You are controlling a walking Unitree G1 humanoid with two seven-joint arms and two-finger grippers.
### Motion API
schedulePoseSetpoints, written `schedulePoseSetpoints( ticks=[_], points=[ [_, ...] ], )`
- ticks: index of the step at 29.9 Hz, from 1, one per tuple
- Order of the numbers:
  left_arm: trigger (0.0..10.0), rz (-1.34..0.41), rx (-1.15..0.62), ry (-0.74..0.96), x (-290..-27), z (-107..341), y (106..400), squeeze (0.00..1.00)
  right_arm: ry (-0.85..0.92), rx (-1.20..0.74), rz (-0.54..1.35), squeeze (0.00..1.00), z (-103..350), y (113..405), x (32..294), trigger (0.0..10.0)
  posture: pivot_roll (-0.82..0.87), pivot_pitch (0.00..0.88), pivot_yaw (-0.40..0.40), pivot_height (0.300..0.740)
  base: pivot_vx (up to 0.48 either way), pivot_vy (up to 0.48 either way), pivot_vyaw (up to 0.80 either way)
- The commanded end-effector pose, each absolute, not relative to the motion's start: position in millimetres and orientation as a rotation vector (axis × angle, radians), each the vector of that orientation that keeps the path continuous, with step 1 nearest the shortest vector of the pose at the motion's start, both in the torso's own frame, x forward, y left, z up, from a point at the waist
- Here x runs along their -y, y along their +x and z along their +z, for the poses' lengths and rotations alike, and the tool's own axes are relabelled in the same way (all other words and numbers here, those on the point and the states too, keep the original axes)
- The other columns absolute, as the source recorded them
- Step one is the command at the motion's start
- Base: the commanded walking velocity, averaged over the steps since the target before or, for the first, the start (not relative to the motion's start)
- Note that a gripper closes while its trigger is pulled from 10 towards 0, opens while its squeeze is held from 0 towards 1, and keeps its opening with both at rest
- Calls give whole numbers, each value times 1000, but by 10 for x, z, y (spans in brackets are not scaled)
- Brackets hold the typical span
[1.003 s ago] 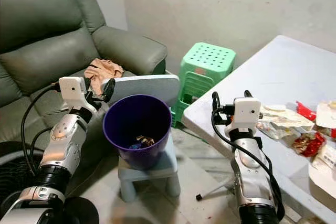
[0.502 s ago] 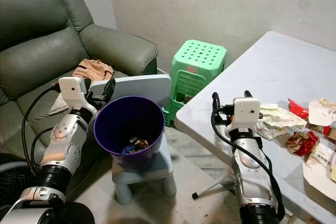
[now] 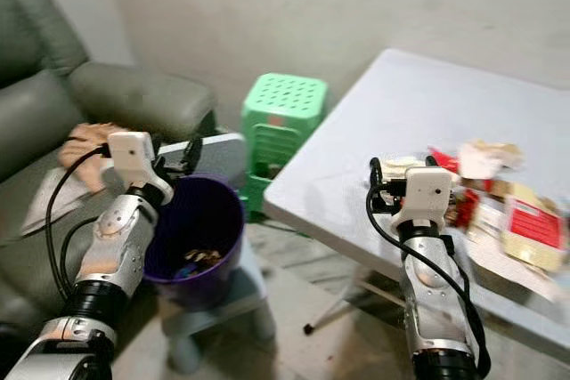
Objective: Picking trash to rubbish bin
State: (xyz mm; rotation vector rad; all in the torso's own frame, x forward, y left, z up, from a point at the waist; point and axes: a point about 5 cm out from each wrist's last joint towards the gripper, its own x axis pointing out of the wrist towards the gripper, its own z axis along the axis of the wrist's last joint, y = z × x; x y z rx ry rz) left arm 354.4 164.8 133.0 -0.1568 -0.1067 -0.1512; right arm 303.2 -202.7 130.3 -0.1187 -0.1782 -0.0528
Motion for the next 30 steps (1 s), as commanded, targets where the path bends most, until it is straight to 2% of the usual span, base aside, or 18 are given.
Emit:
schedulePoseSetpoints(
  ticks=[1,12,20,30],
  points=[
    [10000,-155,113,-152,-1619,1363,3559,0,-133,179,-60,0,1330,3032,2065,10000,-39,8,17,715,0,0,-725],
    [10000,-165,117,-138,-1596,1360,3552,0,-138,173,-63,0,1324,3019,2075,10000,-42,11,14,715,0,0,-727],
    [10000,-260,109,-53,-1452,1312,3509,0,-61,163,-21,0,1308,2995,2035,10000,-43,6,12,715,0,0,0],
    [10000,-496,100,32,-1000,1220,3370,0,-55,119,26,0,1244,2967,2033,10000,-49,0,8,715,0,0,0]
  ],
)
